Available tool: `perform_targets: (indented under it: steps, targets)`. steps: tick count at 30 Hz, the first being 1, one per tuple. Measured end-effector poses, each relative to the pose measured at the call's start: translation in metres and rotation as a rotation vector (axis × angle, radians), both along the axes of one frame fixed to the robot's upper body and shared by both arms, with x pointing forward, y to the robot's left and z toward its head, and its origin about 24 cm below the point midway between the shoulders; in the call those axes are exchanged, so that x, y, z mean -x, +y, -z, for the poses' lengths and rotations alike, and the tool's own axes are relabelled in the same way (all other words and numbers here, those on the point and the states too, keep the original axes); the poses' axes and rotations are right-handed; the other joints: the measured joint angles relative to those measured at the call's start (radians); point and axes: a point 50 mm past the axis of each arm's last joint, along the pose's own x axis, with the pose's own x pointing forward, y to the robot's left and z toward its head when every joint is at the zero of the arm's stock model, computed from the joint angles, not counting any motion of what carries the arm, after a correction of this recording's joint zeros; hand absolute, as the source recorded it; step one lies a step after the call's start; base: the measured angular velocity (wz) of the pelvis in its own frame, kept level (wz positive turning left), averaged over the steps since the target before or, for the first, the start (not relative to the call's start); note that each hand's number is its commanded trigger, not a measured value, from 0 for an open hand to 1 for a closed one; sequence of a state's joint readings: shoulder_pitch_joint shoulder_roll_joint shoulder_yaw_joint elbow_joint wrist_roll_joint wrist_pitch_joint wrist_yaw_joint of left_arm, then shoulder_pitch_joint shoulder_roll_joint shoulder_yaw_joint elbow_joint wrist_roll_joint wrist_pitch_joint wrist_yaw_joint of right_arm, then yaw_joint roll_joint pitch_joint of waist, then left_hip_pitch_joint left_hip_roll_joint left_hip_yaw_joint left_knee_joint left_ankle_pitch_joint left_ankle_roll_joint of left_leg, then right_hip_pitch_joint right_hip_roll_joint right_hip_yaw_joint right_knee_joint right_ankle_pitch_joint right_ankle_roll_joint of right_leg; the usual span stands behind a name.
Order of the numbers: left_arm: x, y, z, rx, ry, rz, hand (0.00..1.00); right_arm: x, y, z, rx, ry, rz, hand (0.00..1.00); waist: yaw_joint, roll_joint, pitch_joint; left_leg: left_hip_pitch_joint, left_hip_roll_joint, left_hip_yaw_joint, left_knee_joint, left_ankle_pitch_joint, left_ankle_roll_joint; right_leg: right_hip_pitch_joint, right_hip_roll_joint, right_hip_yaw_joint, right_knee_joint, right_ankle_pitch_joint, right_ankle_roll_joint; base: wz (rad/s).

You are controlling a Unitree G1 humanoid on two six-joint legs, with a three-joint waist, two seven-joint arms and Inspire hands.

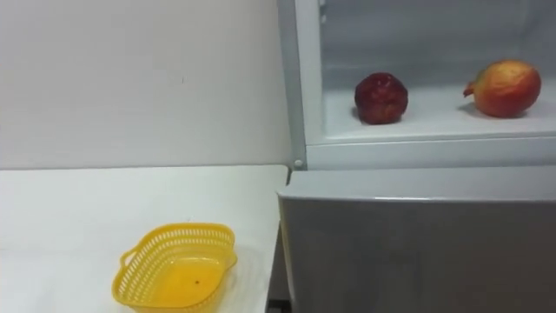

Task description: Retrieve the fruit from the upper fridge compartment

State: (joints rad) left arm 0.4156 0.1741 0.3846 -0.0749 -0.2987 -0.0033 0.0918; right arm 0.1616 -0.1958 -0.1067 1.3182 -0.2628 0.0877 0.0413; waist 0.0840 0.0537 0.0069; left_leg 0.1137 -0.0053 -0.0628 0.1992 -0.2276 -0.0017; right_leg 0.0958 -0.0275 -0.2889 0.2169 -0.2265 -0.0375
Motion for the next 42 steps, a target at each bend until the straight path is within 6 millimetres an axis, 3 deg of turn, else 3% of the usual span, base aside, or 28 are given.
perform_targets:
  steps: [3,5,8,10,12,17,20,24,29,31,37,40,42]
  targets:
    - [0.014,0.0,0.038,0.083,0.133,-0.068,0.0,-0.007,0.0,0.0,0.006,-0.027,0.012,0.0,0.009,-0.009,-0.0025,0.002,-0.005,-0.006,0.0,0.0,0.001,0.007,-0.004,-0.008,-0.001,-0.006,0.004,0.16]
    - [0.038,-0.004,0.076,0.167,0.3,-0.152,0.0,-0.017,-0.001,0.0,0.019,-0.061,0.005,0.0,0.009,-0.013,-0.0039,-0.001,-0.006,-0.007,0.001,0.0,0.001,0.007,-0.005,-0.013,-0.006,-0.007,0.005,0.02]
    - [0.065,-0.016,0.111,0.236,0.477,-0.188,0.0,-0.019,0.0,0.0,0.018,-0.066,-0.005,0.0,0.017,-0.025,-0.0091,0.008,-0.007,-0.007,-0.001,0.0,0.001,0.021,-0.004,-0.016,-0.013,-0.006,0.006,0.02]
    - [0.084,-0.023,0.129,0.279,0.591,-0.201,0.0,-0.017,0.0,0.0,0.02,-0.059,-0.004,0.0,0.021,-0.037,-0.0029,0.027,-0.007,-0.005,-0.007,0.0,0.001,0.043,-0.005,-0.019,-0.015,-0.006,0.007,0.02]
    - [0.109,-0.031,0.147,0.317,0.728,-0.217,0.0,-0.014,0.001,0.0,0.025,-0.047,-0.009,0.0,0.02,-0.042,-0.0037,0.037,-0.008,-0.004,-0.01,0.0,0.001,0.067,-0.004,-0.021,-0.035,-0.006,0.01,0.06]
    - [0.139,-0.043,0.163,0.325,0.922,-0.18,0.0,-0.014,0.003,0.001,0.024,-0.041,-0.026,0.0,0.019,-0.045,-0.0027,0.032,-0.008,0.006,-0.01,0.0,0.001,0.063,-0.002,-0.019,-0.044,-0.005,0.012,0.03]
    - [0.146,-0.05,0.168,0.328,0.987,-0.126,0.0,-0.016,0.004,0.001,0.021,-0.049,-0.023,0.0,0.008,-0.046,-0.0027,0.031,-0.008,0.007,-0.011,0.0,0.001,0.063,-0.003,-0.019,-0.043,-0.006,0.012,0.0]
    - [0.138,-0.06,0.171,0.325,1.013,-0.035,0.0,-0.017,0.004,0.001,0.027,-0.072,0.039,0.0,0.002,-0.047,-0.0025,0.033,-0.007,0.017,-0.013,0.0,0.001,0.062,-0.003,-0.013,-0.043,-0.006,0.012,-0.02]
    - [0.131,-0.066,0.174,0.255,1.076,0.099,0.0,-0.021,0.01,0.002,0.043,-0.111,0.082,0.0,-0.008,-0.053,-0.0035,0.036,0.001,0.098,-0.014,0.0,0.001,0.059,0.0,0.007,-0.043,-0.005,0.012,-0.12]
    - [0.128,-0.068,0.175,0.246,1.081,0.125,0.0,-0.024,0.011,0.002,0.039,-0.143,0.142,0.0,-0.009,-0.054,-0.0039,0.041,0.003,0.109,-0.014,0.0,0.001,0.059,0.003,0.021,-0.044,-0.003,0.011,-0.22]
    - [0.12,-0.07,0.175,0.196,1.092,0.206,0.0,-0.056,0.012,-0.003,0.05,-0.327,0.21,0.0,-0.047,-0.056,-0.0054,0.047,0.008,0.137,-0.018,0.0,0.001,0.056,0.009,0.045,-0.044,0.003,0.009,-0.13]
    - [0.12,-0.069,0.174,0.163,1.102,0.237,0.0,-0.081,0.01,-0.012,0.065,-0.462,0.215,0.0,-0.061,-0.057,-0.0056,0.046,0.01,0.151,-0.019,0.0,0.001,0.047,0.011,0.057,-0.043,0.004,0.007,-0.15]
    - [0.12,-0.068,0.174,0.136,1.095,0.268,0.0,-0.113,0.006,-0.034,0.08,-0.662,0.21,0.0,-0.071,-0.055,-0.0051,0.046,0.014,0.171,-0.019,0.0,0.001,0.031,0.014,0.079,-0.034,0.004,0.006,-0.26]
